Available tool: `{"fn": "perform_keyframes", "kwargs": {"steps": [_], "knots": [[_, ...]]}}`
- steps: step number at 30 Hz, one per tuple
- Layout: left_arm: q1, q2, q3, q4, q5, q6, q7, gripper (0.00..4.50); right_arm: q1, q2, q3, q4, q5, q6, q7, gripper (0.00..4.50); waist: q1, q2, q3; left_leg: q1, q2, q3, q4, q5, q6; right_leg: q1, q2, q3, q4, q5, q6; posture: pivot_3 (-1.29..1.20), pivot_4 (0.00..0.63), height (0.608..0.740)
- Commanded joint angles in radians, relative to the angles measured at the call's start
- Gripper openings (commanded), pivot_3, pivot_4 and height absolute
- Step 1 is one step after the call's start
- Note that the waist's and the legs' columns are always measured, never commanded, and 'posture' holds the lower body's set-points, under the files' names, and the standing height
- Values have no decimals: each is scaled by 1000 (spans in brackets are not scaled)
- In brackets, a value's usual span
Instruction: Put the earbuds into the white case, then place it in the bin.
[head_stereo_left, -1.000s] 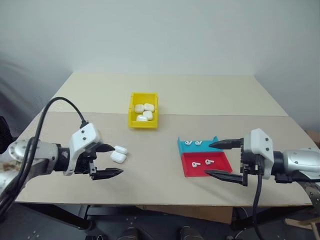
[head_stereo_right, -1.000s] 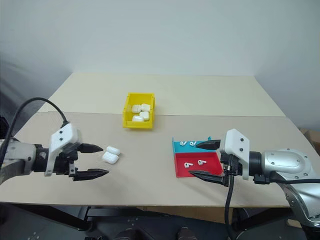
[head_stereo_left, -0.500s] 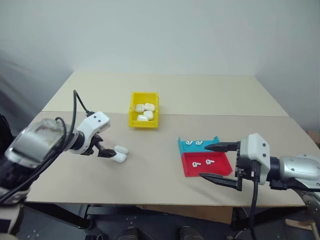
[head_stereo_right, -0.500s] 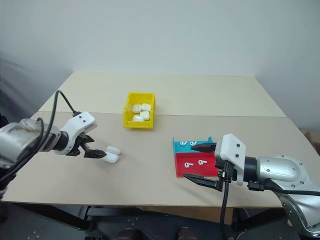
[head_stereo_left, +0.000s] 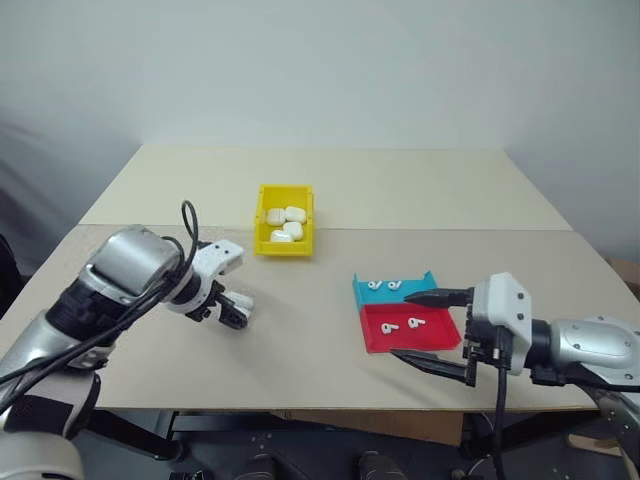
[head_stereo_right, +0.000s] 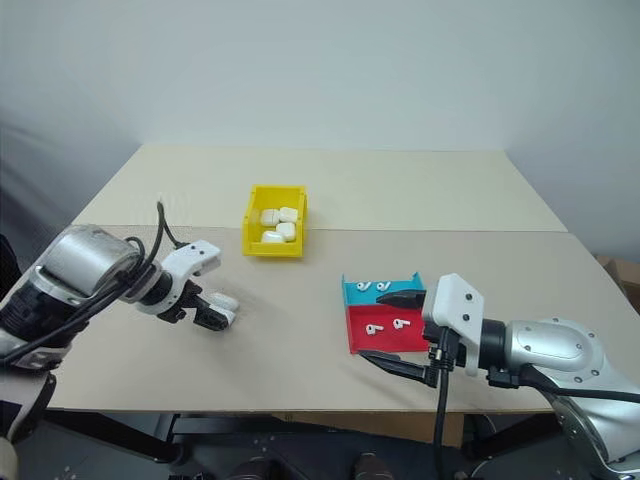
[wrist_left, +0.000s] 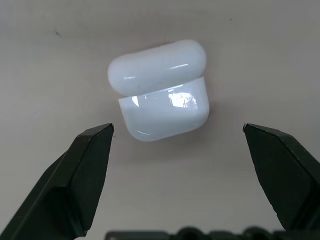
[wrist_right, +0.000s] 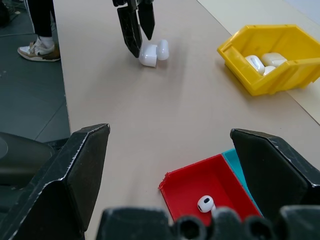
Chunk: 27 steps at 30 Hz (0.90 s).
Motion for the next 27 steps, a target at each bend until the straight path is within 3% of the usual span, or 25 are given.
{"fn": "perform_keyframes", "kwargs": {"steps": [1,9,15,18,22,25,27], "knots": [[-50,-34,-13,64,-37,3,85,4500,-8,2,-12,-19,-5,-20,-8,4488,1,0,0,0,0,0,0,0,0,0,0,0,0,0,0,0,150,740],[-106,-95,-42,203,-143,3,238,4500,-17,14,11,-24,-23,-22,-27,4488,-1,0,0,-1,-1,0,0,0,0,0,-1,0,0,0,0,0,150,740],[-129,-72,-105,211,-242,3,306,4500,-24,20,21,-32,-29,-15,-41,4488,-1,0,0,0,-1,0,0,0,0,0,0,0,0,0,0,0,150,740],[-122,-69,-105,210,-266,3,355,3940,-29,20,23,-31,-29,-11,-47,4500,-1,0,0,0,-1,0,0,0,0,0,-1,0,0,0,0,0,150,740],[-117,-54,-99,209,-305,3,396,2764,-35,21,29,-28,-30,-11,-51,4500,0,0,0,0,-1,0,0,0,0,0,-1,0,0,0,0,0,150,740],[-101,-37,-70,178,-316,3,420,2764,-44,23,36,-21,-32,-16,-50,4500,-1,0,0,0,-1,0,0,0,0,0,-1,0,0,0,0,0,150,740],[-46,-16,29,67,-311,3,417,2764,-47,23,37,-16,-32,-20,-48,4500,-4,0,0,0,-1,0,0,0,0,0,-1,0,0,0,0,0,150,740]]}}
